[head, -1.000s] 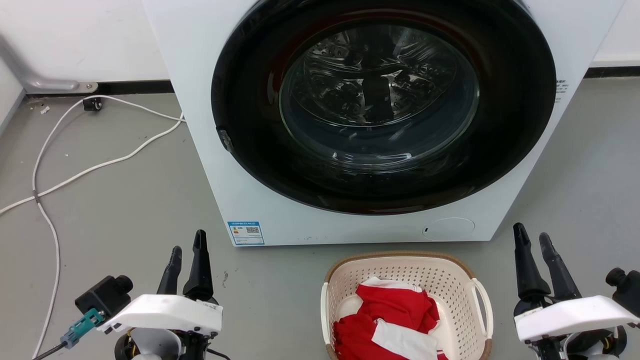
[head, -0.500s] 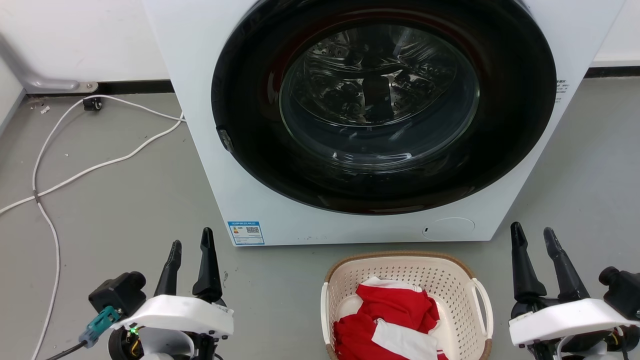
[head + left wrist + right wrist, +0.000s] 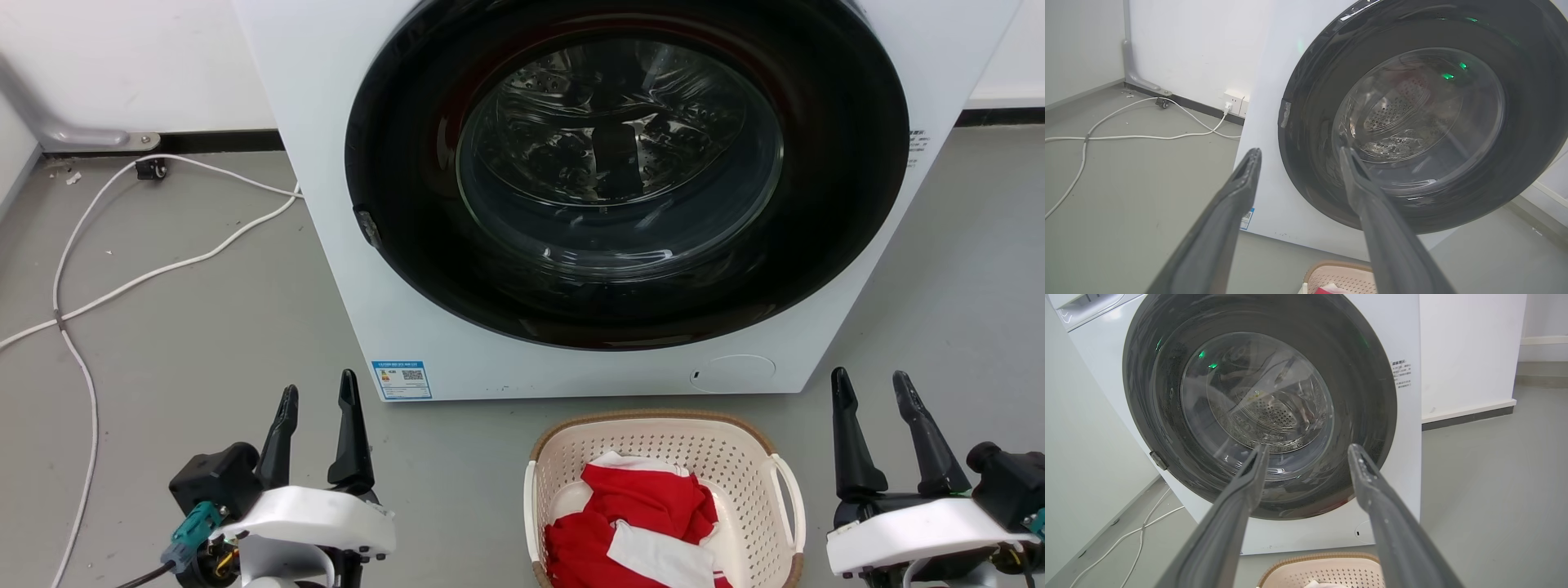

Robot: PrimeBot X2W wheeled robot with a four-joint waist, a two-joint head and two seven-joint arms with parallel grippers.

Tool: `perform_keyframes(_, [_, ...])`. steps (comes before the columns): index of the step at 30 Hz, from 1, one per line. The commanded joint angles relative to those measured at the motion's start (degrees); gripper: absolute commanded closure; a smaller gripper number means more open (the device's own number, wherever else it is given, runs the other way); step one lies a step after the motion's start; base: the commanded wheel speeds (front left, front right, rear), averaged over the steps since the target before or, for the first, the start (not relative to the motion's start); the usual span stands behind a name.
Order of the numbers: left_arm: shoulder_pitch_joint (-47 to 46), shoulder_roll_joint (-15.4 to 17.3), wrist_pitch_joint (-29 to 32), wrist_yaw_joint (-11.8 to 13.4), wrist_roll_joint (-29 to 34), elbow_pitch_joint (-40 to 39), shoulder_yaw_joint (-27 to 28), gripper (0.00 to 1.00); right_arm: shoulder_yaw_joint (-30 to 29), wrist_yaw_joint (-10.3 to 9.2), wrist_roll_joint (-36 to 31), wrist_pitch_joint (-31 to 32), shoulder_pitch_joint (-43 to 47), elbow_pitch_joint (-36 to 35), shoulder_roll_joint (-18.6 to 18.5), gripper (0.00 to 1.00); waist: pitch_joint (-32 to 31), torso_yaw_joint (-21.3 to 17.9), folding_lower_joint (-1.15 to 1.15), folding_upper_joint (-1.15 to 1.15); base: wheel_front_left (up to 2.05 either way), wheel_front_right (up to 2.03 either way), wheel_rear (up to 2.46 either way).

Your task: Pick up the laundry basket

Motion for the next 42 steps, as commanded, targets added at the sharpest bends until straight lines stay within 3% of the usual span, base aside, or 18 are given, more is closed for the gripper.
perform_keyframes(1, [0.40,0.19,-0.45,0.23,1.33,-0.74,-0.17,0.00,0.04,-0.02,-1.07,-0.51,0.33,-0.85,-0.29,0.00,-0.01,0.01,0.00,0.00,0.00,0.00,0.00])
perform_keyframes(42, [1.68,0.26,-5.33,1.58,18.60,-0.35,-2.60,0.00,0.80,-0.02,-15.03,-5.27,2.62,-3.02,-0.39,0.00,0.01,0.02,0.00,0.00,0.00,0.00,0.00])
